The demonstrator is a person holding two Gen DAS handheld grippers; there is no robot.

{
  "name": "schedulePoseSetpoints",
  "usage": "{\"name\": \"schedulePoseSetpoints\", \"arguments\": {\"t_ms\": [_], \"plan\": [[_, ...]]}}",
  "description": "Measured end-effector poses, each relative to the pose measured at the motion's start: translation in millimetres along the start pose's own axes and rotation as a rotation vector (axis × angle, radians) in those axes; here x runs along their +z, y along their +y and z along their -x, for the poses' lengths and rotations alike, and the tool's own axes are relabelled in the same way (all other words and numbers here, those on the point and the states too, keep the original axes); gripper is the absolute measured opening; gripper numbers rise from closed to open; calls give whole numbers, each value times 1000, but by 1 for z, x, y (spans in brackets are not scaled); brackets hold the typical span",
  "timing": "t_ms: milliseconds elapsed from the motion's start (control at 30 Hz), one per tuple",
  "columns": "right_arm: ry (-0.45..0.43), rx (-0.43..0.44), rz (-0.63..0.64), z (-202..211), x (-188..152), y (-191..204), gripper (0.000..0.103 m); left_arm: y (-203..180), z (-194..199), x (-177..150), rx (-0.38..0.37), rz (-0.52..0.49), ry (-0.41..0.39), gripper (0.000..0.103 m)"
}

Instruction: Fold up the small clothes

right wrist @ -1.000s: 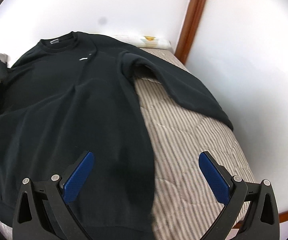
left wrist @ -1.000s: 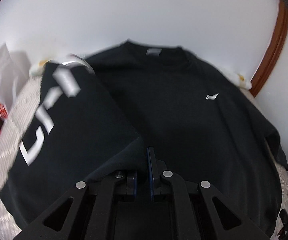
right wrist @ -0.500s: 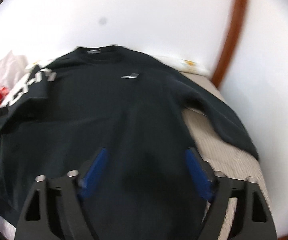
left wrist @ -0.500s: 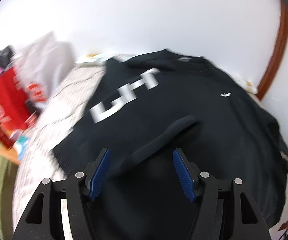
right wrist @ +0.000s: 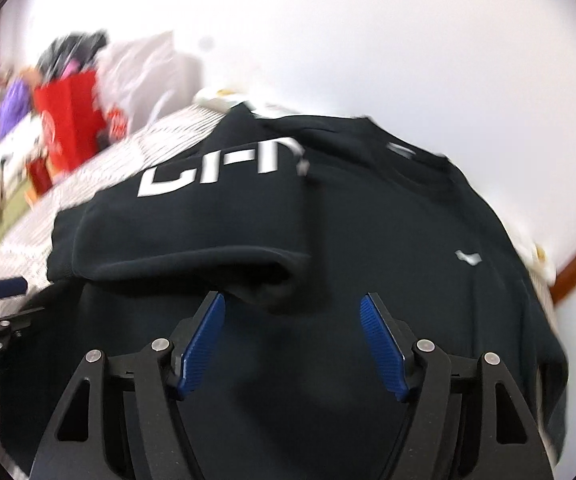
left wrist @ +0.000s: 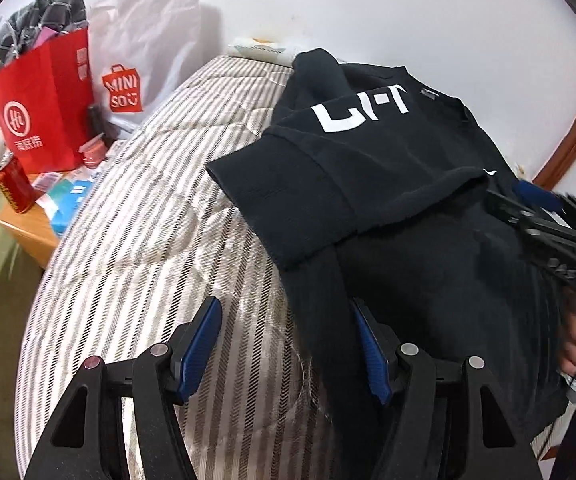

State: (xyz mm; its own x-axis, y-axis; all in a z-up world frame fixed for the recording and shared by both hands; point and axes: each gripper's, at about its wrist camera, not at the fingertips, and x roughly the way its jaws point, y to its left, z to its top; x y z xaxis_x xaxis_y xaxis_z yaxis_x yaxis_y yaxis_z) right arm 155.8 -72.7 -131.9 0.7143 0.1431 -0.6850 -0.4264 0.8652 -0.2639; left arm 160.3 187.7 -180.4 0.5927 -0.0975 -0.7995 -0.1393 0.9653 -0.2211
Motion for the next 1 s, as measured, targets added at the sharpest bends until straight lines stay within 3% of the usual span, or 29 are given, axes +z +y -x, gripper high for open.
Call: {"name": "schedulePoseSetpoints", "arguments": {"t_ms": [267, 300, 333, 400, 433, 633, 767, 900, 967, 1000], "plan": [[-67, 3, 244, -32, 8, 48, 71, -3, -6, 2, 15, -13, -64, 57], [-72, 3, 252, -36, 8, 50, 58, -4, -6, 0, 26, -14, -74, 56], [-74, 9, 245, -40, 9, 49, 36, -3, -6, 0, 31, -15, -81, 54], [-59, 83, 207, -45, 16, 43, 15, -5, -6, -2, 54, -29, -96, 50], [-73, 110, 167, -43, 18, 36, 12, -5, -6, -2, 60, -31, -96, 49], [-154, 98, -189, -18, 26, -48, 9, -6, -6, -2, 83, -37, -93, 47], [-108, 31, -421, -22, 9, -118, 9, -7, -7, -2, 95, -46, -91, 47], [-5, -21, -515, -29, -20, -159, 11, -7, -7, -2, 100, -49, -91, 47], [29, -31, -486, -23, -35, -163, 21, -9, -7, -3, 104, -53, -90, 47], [46, -54, -451, -17, -45, -162, 34, -10, -6, -5, 108, -64, -83, 47]]}}
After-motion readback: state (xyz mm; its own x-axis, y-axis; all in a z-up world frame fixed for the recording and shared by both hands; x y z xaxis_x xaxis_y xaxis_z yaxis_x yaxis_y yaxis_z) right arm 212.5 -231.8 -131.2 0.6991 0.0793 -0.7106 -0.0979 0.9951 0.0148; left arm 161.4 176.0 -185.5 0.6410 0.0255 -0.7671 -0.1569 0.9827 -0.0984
